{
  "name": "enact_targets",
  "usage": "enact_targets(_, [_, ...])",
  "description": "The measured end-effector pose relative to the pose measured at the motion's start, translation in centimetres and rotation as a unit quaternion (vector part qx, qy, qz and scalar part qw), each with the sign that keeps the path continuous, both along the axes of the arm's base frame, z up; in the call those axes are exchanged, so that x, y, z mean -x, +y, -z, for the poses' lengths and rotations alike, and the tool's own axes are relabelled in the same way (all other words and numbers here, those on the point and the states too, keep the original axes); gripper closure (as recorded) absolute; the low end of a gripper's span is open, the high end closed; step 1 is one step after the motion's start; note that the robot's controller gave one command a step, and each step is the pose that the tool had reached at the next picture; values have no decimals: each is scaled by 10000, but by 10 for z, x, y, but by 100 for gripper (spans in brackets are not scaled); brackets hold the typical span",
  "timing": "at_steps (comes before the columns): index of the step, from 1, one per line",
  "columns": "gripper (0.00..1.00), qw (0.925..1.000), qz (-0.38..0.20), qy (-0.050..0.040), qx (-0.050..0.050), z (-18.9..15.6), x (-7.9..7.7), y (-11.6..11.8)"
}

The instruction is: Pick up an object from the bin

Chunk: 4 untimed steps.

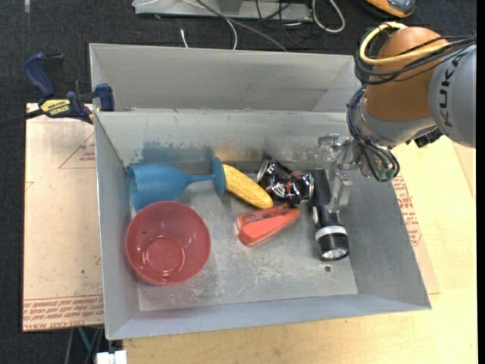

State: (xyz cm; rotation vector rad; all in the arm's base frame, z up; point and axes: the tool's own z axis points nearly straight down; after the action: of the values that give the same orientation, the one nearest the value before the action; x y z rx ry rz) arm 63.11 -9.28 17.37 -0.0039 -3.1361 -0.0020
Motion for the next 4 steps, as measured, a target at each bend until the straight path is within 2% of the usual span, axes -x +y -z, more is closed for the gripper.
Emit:
enact_targets(1, [0, 10000, -13, -38, 4, -5, -2, 1])
enact_targets(2, [0, 9992, -401, -22, -8, 107, -20, 24])
enact_targets(3, [0, 9998, -176, -110, 12, 39, -21, 25])
enact_targets(4, [0, 9994, -348, -6, -14, 96, -18, 25])
